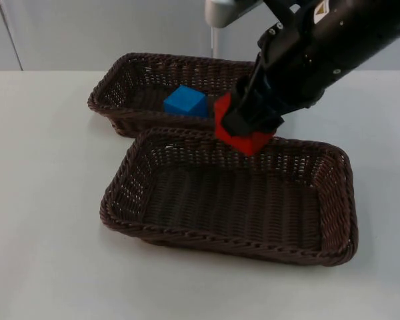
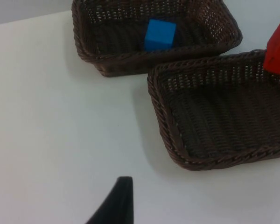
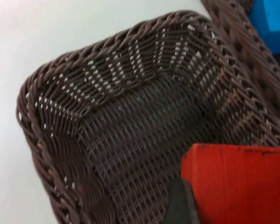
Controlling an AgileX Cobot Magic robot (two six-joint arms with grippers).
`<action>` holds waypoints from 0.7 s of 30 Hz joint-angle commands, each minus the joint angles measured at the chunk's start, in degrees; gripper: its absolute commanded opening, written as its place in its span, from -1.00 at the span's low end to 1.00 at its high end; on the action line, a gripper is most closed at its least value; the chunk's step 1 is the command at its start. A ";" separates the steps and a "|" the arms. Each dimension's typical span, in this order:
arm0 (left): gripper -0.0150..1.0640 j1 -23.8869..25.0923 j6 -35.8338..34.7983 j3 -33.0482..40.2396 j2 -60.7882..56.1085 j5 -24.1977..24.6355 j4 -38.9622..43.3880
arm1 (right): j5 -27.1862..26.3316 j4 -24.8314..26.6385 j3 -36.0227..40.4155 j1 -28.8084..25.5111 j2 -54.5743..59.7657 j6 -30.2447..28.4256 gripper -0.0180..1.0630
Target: Pick up one cube with the left hand and place it into the upper basket. Pick up one cube with the right hand and place it into the lower basket.
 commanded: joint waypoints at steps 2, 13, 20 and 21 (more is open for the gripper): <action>0.97 -0.01 -0.36 0.36 -0.37 -0.36 -0.43 | -2.83 0.01 0.02 0.15 1.95 0.77 -0.97; 0.97 -0.01 -0.36 0.36 -0.37 -0.36 -0.57 | -6.89 0.12 0.02 0.15 10.22 3.04 -0.97; 0.97 -0.01 -0.36 0.36 -0.37 -0.36 -0.57 | -7.78 0.24 0.02 0.15 13.69 3.04 -0.97; 0.97 -0.01 -0.36 0.36 -0.37 -0.36 -0.57 | -7.88 0.24 0.02 0.15 14.18 3.04 -0.97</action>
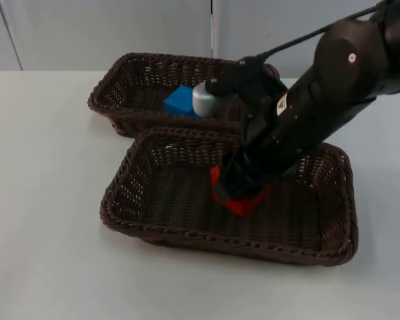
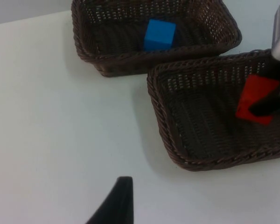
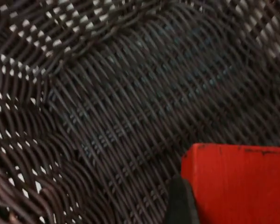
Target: Pick up one cube with the left hand and place it into the upper basket. Pick up one cube with the right hand and place it into the lower basket.
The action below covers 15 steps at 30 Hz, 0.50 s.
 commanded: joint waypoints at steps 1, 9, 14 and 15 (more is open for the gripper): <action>0.97 -0.01 -0.36 0.36 -0.37 -0.44 -0.46 | -1.47 0.12 0.02 0.15 0.81 0.09 -0.97; 0.97 -0.01 -0.36 0.36 -0.37 -0.55 -0.46 | -1.52 0.12 0.02 0.15 2.90 1.62 -0.96; 0.97 -0.01 -0.36 0.36 -0.37 -0.66 -0.46 | -1.93 0.12 0.02 0.15 2.49 1.62 -0.52; 0.97 -0.01 -0.36 0.36 -0.37 -0.66 -0.46 | -1.93 0.12 0.02 0.15 2.28 1.62 -0.33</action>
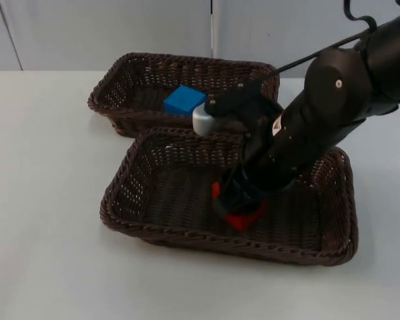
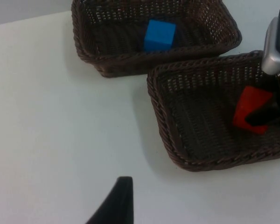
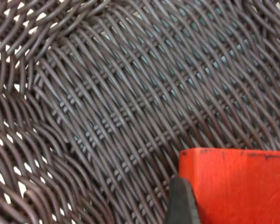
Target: Pick up one cube with the left hand and place it into the upper basket. Pick up one cube with the right hand and place it into the lower basket.
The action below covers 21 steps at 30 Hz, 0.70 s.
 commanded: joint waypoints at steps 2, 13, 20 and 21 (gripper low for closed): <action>0.97 -0.01 -0.36 0.36 -0.37 -0.56 -0.46 | -0.69 0.12 0.02 0.15 -0.83 0.20 0.05; 0.97 -0.01 -0.36 0.36 -0.37 -0.86 -0.46 | 2.25 0.12 0.02 0.15 -7.71 0.20 0.61; 0.97 -0.01 -0.36 0.36 -0.37 -0.94 -0.69 | 7.34 -0.14 0.02 0.15 -15.31 0.20 0.61; 0.97 -0.01 -0.36 0.36 -0.37 -0.94 -0.69 | 8.17 -0.14 0.02 0.15 -17.30 0.20 0.61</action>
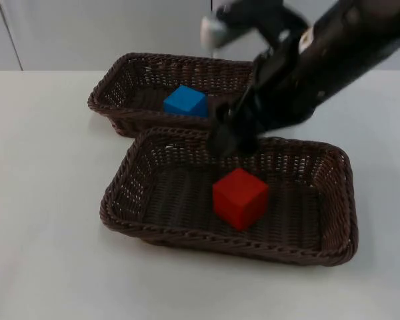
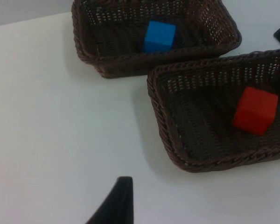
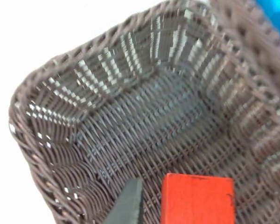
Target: Pick up one cube with the left hand and place it into the upper basket. Pick up one cube with the right hand and place it into the lower basket.
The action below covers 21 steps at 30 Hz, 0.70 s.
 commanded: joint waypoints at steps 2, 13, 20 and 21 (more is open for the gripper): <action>0.97 -0.01 -0.36 0.36 -0.37 -0.97 -0.69 | 1.99 -0.14 -0.07 0.15 -3.75 0.11 0.61; 0.97 -0.01 -0.36 0.36 -0.37 -0.97 -0.69 | 6.92 0.07 -0.07 0.15 -12.97 0.65 0.61; 0.97 -0.01 -0.36 0.36 -0.37 -0.95 -0.91 | 6.29 0.11 3.03 0.15 -17.80 1.20 0.61; 0.97 -0.01 -0.36 0.36 -0.37 -0.95 -0.91 | 5.48 0.11 4.25 0.15 -19.10 1.20 0.61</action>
